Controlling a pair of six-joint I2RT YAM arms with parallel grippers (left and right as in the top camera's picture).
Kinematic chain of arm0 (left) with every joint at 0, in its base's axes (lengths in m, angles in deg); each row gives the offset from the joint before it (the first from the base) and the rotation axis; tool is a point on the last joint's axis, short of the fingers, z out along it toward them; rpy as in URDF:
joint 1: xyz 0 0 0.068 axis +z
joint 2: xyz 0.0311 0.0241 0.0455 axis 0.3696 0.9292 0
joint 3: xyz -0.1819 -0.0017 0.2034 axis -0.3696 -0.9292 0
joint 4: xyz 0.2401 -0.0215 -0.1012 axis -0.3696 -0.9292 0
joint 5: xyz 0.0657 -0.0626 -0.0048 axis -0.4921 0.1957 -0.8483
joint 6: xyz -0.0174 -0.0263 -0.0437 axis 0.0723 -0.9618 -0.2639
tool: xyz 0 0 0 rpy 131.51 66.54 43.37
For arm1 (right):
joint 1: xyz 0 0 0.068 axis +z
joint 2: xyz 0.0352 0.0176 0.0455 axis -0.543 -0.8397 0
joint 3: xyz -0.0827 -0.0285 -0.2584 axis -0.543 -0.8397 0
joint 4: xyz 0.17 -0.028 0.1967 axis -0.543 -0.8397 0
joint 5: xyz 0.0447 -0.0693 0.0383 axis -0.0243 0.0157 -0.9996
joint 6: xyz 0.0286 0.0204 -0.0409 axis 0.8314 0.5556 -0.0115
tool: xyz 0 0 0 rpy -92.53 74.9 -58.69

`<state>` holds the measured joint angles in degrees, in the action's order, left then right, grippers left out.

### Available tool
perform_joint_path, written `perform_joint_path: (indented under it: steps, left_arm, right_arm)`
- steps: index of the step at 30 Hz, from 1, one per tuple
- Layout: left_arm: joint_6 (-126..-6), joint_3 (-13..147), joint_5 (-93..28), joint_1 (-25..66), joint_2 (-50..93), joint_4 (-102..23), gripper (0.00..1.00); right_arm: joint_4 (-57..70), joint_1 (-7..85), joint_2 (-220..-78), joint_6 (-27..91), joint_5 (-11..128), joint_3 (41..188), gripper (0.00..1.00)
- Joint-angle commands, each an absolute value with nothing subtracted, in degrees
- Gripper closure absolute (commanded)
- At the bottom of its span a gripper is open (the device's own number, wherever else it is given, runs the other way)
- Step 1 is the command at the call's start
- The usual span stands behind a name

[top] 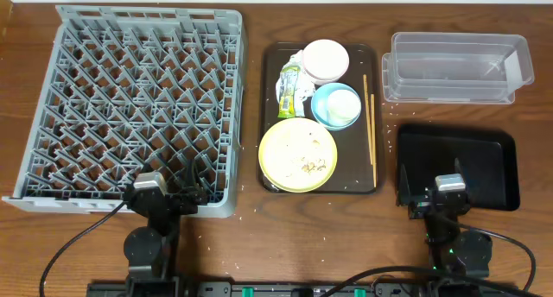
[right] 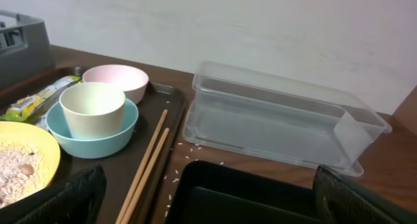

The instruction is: Sort waste into correct bins and load items into the dishwasher

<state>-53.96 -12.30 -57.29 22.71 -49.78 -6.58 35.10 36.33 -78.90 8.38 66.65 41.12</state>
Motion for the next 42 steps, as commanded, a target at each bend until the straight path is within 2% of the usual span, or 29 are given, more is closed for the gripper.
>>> perform_joint_path:
  steps: [1, 24, 37, 42]
  left_arm:
    - [-54.2, -12.7, -57.8, 22.5, -50.0, -9.3, 0.06]
    - [-54.3, -12.7, -57.4, 22.5, -50.0, -8.8, 0.06]
    - [-54.7, -12.3, -56.0, 22.5, -50.0, 0.4, 0.06]
    - [-54.7, -10.7, -56.0, 22.5, -50.0, 0.5, 0.06]
  right_arm:
    - [34.8, 35.6, -79.0, 7.7, 67.2, 41.1, 0.01]
    - [34.8, 35.6, -79.0, 7.7, 67.2, 41.1, 0.01]
    - [34.8, 35.6, -79.0, 7.8, 67.2, 41.1, 0.01]
    - [34.8, 35.6, -79.0, 7.7, 67.2, 41.1, 0.01]
